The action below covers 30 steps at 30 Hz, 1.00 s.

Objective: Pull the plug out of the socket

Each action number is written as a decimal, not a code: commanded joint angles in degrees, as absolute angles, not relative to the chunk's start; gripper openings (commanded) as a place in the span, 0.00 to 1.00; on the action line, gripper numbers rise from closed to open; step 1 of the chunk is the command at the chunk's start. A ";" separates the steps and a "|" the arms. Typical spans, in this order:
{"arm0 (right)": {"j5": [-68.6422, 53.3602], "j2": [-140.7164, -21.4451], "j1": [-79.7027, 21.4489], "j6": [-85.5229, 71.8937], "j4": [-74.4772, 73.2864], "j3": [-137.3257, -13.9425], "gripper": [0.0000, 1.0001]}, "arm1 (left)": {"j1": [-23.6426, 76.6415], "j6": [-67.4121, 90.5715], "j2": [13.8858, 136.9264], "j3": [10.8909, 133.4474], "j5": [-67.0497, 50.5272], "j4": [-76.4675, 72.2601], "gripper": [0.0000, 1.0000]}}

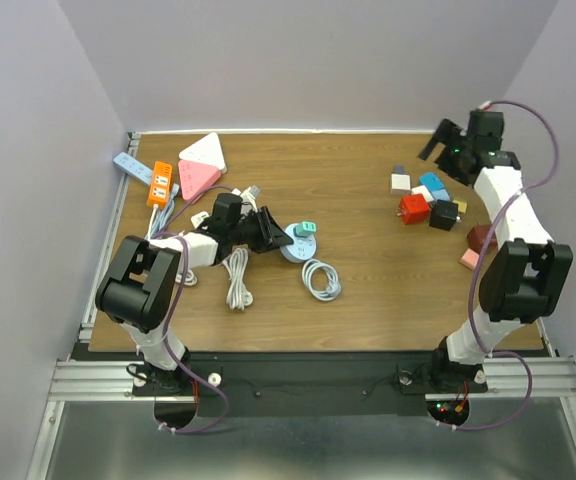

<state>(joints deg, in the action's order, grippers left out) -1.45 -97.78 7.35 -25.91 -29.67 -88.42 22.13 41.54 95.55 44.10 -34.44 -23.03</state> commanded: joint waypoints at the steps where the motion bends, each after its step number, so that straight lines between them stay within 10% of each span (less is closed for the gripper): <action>1: -20.11 -94.75 -2.00 -19.35 -26.28 -82.99 1.00 | 23.03 39.81 96.06 47.55 -37.70 -25.23 0.00; 14: -26.02 -90.44 -24.25 -26.45 -18.11 -72.25 1.00 | 24.43 40.78 97.21 48.69 -37.35 -25.58 0.00; 30: -23.29 -99.84 -28.30 -26.37 -16.00 -73.39 0.99 | 25.14 41.40 96.86 48.16 -37.79 -26.54 0.00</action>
